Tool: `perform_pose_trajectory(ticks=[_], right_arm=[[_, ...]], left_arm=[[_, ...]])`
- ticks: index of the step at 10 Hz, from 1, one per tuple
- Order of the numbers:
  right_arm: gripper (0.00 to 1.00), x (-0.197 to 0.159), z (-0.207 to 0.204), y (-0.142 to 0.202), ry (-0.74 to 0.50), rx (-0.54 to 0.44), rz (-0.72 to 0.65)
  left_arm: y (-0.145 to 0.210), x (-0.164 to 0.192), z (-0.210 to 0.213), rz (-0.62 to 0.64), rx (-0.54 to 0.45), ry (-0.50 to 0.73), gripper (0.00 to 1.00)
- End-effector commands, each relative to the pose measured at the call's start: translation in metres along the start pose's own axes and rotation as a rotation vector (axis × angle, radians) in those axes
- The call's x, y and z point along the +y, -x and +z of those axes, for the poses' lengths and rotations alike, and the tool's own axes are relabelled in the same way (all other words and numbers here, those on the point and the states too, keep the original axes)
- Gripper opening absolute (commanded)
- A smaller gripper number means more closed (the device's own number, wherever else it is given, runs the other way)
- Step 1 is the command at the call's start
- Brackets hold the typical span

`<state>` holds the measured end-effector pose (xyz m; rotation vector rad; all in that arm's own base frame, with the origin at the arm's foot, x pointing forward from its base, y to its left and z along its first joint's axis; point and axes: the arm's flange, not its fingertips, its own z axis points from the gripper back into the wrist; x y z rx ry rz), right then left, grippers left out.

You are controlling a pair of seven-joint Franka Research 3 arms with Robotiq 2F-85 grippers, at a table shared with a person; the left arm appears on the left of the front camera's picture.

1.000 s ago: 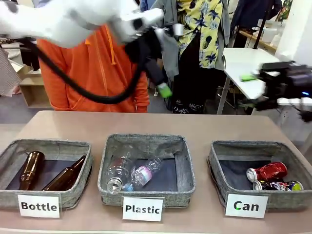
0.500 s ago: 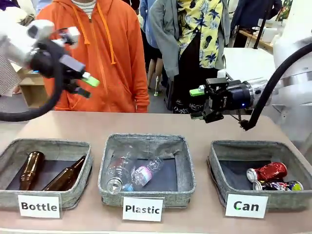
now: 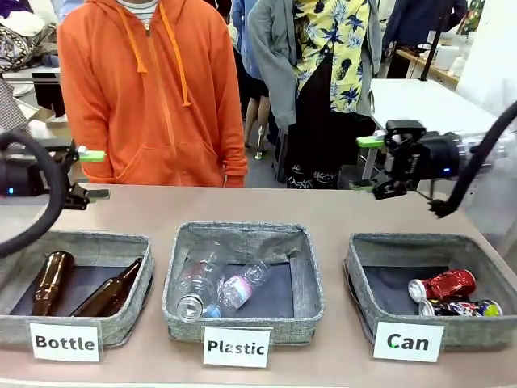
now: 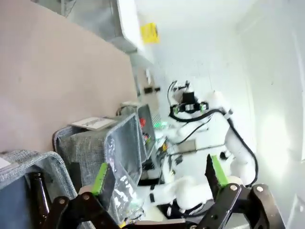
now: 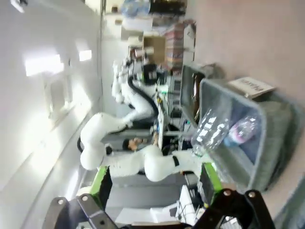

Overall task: Sort the can waste into the basket.
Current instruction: Pick up the can waste from the table and place it in the right Fabric basket.

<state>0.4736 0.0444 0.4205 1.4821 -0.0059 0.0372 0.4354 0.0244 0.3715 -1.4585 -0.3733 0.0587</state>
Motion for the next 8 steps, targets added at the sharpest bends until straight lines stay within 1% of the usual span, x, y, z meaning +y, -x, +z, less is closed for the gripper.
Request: perform_pose_trajectory(ticks=[1, 2, 8], right_arm=[[1.00, -0.0031, 0.0058, -0.0064, 0.110, -0.056, -0.072], [1.00, 0.0000, 0.0000, 0.0000, 0.000, 0.000, 0.000], [1.00, 0.0000, 0.0000, 0.0000, 0.000, 0.000, 0.000]], left_arm=[[-0.0151, -0.0196, -0.0066, -0.024, 0.082, -0.051, 1.00], [-0.0151, -0.0196, -0.0066, -0.024, 0.082, -0.051, 1.00], [-0.0151, -0.0196, -0.0066, -0.024, 0.082, -0.051, 1.00]])
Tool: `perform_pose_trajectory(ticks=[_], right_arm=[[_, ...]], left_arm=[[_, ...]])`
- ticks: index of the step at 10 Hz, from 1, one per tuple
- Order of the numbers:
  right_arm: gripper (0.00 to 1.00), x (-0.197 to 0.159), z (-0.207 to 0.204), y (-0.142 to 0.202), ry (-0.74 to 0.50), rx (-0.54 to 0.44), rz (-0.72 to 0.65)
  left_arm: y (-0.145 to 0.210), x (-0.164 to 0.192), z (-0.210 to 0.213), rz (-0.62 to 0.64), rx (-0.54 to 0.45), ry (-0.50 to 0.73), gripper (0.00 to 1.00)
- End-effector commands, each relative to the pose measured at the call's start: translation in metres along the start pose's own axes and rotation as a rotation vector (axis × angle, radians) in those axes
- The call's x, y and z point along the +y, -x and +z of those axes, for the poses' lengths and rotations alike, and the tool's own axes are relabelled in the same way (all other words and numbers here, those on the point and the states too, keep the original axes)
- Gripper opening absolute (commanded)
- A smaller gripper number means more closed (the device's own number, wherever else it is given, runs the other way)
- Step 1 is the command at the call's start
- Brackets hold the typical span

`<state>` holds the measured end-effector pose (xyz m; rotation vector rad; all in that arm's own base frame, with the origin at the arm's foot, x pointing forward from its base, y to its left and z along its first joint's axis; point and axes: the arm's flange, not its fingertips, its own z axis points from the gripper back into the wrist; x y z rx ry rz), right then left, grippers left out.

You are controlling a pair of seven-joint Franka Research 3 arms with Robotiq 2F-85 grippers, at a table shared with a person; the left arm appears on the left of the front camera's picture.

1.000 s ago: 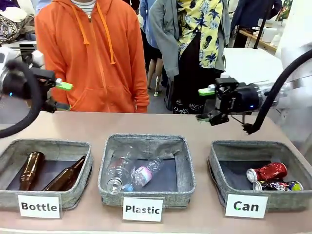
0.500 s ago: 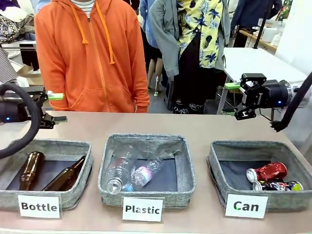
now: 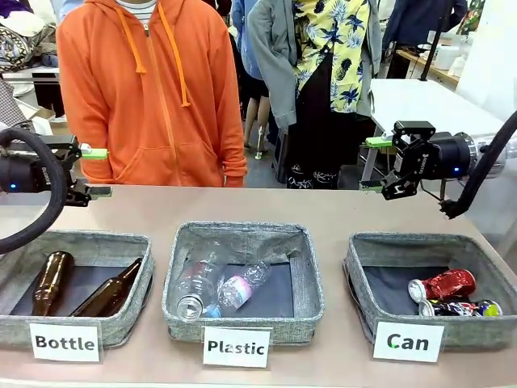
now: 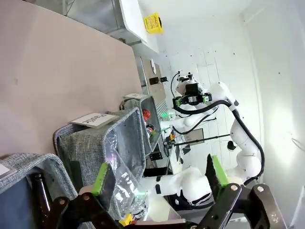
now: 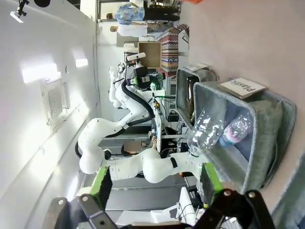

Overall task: Sort the can waste into the basket.
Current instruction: Pick up the can waste from the table and place it in the right Fabric basket.

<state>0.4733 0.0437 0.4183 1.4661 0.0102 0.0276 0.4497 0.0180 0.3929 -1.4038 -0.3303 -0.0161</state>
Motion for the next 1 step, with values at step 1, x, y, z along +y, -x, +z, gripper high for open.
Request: perform_pose_trajectory(ticks=[1], right_arm=[[1.00, 0.0023, -0.0004, -0.0004, -0.016, -0.005, 0.017]], left_arm=[[0.0013, -0.0006, 0.0021, 0.009, 0.004, -0.004, 1.00]])
